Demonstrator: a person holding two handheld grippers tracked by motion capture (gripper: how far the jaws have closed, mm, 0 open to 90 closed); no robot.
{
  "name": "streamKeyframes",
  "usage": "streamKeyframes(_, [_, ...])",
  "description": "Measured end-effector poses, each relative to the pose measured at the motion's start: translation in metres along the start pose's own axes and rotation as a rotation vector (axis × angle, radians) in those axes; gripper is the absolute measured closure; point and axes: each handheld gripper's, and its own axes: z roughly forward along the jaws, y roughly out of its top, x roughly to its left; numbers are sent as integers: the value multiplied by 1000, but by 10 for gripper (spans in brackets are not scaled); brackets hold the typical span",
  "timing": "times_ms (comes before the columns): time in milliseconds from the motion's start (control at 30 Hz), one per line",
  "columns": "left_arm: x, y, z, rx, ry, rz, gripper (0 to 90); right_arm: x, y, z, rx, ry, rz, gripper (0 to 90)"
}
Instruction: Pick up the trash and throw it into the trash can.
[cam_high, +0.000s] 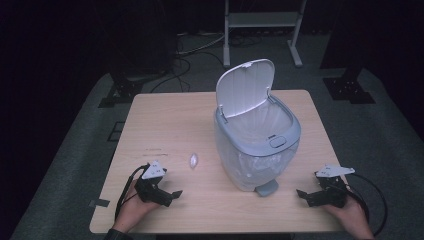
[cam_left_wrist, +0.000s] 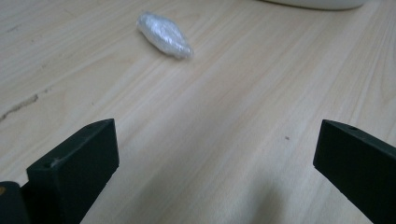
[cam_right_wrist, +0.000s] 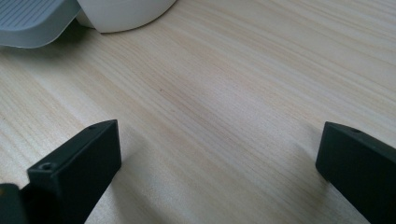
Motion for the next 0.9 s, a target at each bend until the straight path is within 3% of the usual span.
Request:
streamKeyframes(700, [10, 29, 11, -38, 13, -15, 0, 0, 0, 0, 1, -2, 5, 0])
streamKeyframes(900, [11, 35, 15, -68, 11, -31, 0, 0, 0, 0, 0, -2, 4, 0])
